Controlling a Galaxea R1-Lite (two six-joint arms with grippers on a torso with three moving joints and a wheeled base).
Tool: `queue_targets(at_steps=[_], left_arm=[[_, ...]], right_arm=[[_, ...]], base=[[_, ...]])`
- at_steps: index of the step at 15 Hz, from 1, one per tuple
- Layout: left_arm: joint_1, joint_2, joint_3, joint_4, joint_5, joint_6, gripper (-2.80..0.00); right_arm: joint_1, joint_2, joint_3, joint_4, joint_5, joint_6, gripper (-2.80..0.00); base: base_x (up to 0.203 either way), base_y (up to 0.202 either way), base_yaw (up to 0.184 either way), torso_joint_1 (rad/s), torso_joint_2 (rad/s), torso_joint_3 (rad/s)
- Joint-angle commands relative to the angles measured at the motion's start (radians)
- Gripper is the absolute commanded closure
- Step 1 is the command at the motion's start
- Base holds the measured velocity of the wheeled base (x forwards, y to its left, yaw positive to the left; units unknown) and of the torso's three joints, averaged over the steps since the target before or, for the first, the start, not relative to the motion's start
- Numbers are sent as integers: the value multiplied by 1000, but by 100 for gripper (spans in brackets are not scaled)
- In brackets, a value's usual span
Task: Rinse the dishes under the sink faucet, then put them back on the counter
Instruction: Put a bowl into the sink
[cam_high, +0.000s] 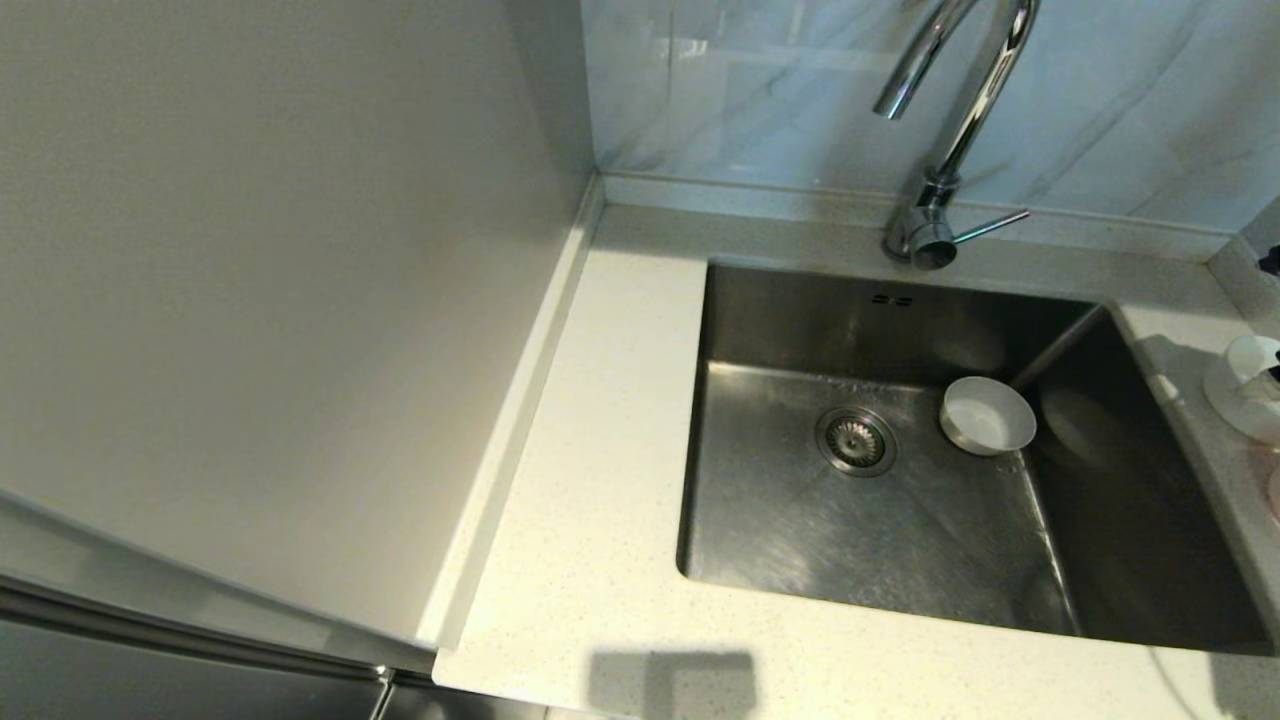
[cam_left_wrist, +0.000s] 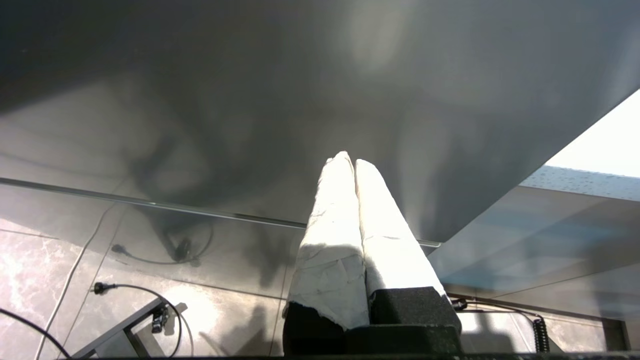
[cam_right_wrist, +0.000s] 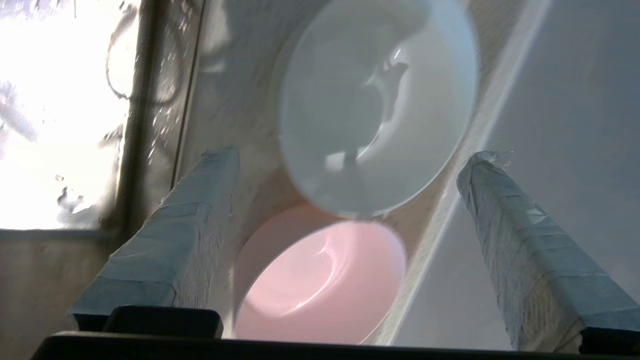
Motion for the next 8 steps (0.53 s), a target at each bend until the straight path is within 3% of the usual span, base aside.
queue_targets(at_steps=[1,4,8], left_arm=[[0,-3,0,0,1,-1,0],[0,-3,0,0,1,-1,0],[0,-3,0,0,1,-1,0]], right_arm=[[0,-33,64,3,6,-4,-280],[3,5,76,-1,10,-35,-280],[3,114,-18,-7,8,-41,-280]], base=[[0,0,0,0,0,0],[0,0,0,0,0,0],[0,0,0,0,0,0]])
